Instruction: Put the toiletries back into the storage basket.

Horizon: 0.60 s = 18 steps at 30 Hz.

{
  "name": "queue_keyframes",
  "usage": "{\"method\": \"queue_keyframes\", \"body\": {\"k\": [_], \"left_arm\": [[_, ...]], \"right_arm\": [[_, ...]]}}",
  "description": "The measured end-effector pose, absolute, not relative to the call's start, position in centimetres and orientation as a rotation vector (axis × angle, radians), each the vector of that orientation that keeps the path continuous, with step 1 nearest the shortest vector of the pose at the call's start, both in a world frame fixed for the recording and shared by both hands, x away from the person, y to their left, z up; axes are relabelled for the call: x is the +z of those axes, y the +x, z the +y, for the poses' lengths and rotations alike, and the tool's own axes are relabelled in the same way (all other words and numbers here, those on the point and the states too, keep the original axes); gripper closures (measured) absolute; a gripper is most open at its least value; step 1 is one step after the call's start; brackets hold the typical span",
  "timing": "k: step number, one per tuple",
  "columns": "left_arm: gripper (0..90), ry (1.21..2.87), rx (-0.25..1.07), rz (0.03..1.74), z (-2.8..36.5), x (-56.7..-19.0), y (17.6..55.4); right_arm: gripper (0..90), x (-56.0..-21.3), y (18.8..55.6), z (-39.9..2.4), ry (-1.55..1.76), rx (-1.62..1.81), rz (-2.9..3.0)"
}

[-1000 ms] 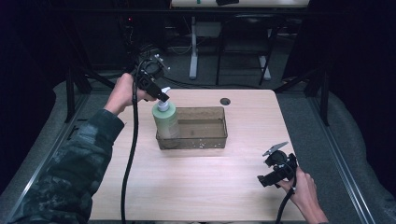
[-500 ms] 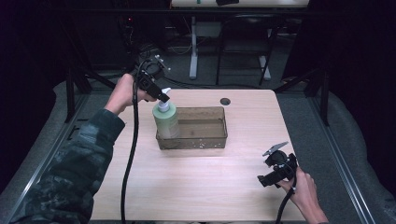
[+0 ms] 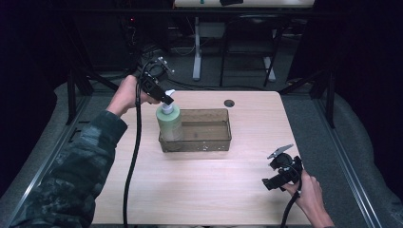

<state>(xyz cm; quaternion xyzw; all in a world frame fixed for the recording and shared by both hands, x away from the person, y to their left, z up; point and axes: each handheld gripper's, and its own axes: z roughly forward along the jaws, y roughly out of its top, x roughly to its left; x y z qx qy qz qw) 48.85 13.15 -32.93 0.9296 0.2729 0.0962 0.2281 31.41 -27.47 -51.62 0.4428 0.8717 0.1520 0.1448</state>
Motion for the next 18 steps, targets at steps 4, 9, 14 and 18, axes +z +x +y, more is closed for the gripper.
{"method": "queue_keyframes", "body": {"k": [4, 9, 14, 18], "left_arm": [[54.2, 2.542, 0.243, 0.776, 13.3, -33.1, 48.9], [34.3, 2.494, 0.25, 0.799, 13.5, -33.0, 48.8], [19.2, 2.457, 0.263, 0.805, 14.0, -32.6, 48.3], [14.4, 2.427, 0.274, 0.814, 14.7, -32.1, 47.8]], "right_arm": [[2.4, -51.6, 31.4, -27.5, 1.272, 0.434, 2.509], [2.4, -51.6, 31.4, -27.4, 1.282, 0.449, 2.51], [2.4, -51.6, 31.4, -27.4, 1.282, 0.448, 2.51], [2.4, -51.6, 31.4, -27.5, 1.274, 0.439, 2.51]]}}
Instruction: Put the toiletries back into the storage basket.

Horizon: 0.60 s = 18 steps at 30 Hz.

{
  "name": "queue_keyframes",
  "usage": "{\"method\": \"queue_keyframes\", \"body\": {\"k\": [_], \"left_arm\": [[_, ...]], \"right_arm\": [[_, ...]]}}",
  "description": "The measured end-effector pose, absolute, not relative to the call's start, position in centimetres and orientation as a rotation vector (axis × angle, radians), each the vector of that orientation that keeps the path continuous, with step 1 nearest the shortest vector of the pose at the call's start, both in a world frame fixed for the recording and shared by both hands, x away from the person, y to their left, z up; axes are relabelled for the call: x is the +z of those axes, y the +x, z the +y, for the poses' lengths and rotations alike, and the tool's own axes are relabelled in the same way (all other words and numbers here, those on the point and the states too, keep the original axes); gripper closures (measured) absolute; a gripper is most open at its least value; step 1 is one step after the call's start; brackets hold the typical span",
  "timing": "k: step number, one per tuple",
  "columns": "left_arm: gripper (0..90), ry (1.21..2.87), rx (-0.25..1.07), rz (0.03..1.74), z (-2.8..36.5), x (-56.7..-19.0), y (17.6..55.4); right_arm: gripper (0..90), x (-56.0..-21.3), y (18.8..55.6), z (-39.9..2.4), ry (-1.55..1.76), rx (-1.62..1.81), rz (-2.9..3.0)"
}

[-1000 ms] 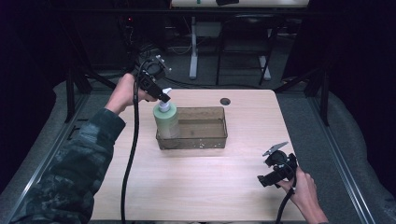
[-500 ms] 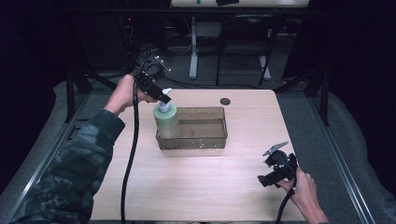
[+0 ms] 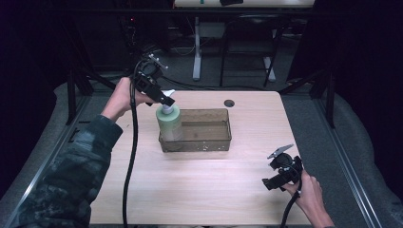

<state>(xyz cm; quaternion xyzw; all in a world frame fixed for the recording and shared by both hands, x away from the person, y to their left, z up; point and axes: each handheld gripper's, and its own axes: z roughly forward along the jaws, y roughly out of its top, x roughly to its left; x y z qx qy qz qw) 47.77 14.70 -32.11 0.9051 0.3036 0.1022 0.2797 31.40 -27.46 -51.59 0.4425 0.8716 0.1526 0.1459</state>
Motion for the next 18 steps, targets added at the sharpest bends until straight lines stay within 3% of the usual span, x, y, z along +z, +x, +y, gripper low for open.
{"method": "queue_keyframes", "body": {"k": [18], "left_arm": [[5.4, 2.342, 0.336, 0.845, 18.0, -32.0, 44.6]], "right_arm": [[2.4, -51.6, 31.4, -27.4, 1.276, 0.439, 2.509]]}}
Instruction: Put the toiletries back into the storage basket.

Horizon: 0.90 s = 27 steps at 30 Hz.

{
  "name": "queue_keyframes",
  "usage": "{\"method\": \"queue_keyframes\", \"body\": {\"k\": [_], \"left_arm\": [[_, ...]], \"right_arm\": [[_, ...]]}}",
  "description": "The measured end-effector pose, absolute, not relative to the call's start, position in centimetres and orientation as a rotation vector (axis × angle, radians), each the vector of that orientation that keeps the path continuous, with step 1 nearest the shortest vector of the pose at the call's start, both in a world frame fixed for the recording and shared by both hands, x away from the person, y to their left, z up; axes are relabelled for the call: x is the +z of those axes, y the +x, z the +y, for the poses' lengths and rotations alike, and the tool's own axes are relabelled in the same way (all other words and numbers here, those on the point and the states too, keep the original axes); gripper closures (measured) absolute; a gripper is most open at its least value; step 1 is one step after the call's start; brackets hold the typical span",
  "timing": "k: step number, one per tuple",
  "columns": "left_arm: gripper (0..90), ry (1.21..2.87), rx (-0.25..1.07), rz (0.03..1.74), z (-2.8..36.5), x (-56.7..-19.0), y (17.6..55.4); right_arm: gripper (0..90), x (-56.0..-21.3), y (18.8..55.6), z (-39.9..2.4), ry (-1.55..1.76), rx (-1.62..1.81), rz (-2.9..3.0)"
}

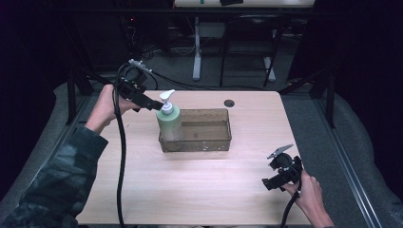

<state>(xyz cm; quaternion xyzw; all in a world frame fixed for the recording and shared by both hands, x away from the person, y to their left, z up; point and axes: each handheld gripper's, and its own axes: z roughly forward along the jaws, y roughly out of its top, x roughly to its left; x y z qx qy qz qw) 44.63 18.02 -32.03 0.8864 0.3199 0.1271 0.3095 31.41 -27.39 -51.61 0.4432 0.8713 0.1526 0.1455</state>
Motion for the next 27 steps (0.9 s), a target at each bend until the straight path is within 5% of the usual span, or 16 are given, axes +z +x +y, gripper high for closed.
{"method": "queue_keyframes", "body": {"k": [27], "left_arm": [[0.8, 2.313, 0.303, 0.915, 22.3, -39.3, 38.1]], "right_arm": [[2.5, -51.6, 31.4, -27.3, 1.278, 0.44, 2.511]]}}
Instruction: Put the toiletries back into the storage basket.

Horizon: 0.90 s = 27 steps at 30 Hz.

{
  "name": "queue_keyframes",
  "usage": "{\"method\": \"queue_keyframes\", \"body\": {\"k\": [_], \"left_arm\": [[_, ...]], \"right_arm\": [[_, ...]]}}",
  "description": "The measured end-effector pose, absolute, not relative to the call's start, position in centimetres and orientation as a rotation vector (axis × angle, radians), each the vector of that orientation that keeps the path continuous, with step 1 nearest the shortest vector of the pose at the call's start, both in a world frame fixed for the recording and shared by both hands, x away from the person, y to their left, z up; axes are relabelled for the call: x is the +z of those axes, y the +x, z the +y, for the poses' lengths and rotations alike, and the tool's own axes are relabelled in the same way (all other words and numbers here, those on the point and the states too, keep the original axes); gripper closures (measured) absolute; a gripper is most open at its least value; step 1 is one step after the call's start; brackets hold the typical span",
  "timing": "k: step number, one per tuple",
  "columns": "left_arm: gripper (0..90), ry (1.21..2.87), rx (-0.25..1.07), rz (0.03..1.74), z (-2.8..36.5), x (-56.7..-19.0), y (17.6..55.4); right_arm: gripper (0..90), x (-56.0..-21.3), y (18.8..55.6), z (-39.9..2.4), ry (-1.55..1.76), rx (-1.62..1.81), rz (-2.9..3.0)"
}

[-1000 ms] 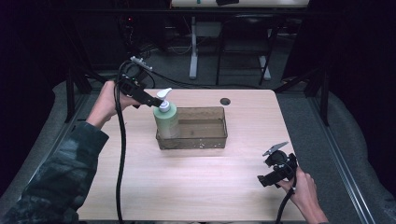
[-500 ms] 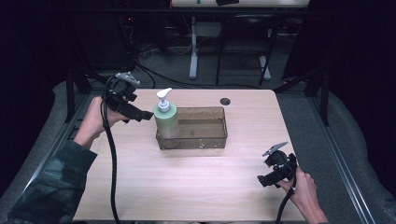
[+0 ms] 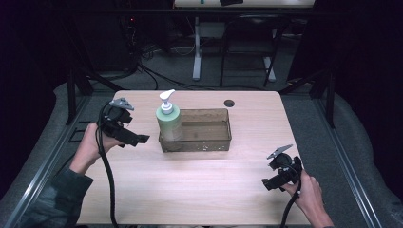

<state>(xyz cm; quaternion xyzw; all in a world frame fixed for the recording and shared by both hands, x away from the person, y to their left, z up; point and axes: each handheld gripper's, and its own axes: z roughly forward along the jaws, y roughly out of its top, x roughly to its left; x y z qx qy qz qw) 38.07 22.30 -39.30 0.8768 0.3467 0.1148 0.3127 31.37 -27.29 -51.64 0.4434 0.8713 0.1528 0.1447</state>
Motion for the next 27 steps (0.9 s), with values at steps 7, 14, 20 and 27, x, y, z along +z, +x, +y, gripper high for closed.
{"method": "queue_keyframes", "body": {"k": [7, 14, 20, 27], "left_arm": [[0.1, 2.327, 0.314, 0.946, 22.7, -42.1, 36.9], [0.0, 2.329, 0.257, 0.989, 23.0, -45.5, 36.4], [0.0, 2.317, 0.24, 1.028, 23.8, -47.2, 36.5], [0.0, 2.303, 0.213, 1.062, 24.7, -49.0, 37.1]], "right_arm": [[2.5, -51.7, 31.4, -27.3, 1.281, 0.44, 2.511], [2.5, -51.7, 31.4, -27.3, 1.271, 0.432, 2.513], [2.5, -51.7, 31.3, -27.3, 1.274, 0.432, 2.514], [2.4, -51.9, 31.4, -27.4, 1.266, 0.414, 2.511]]}}
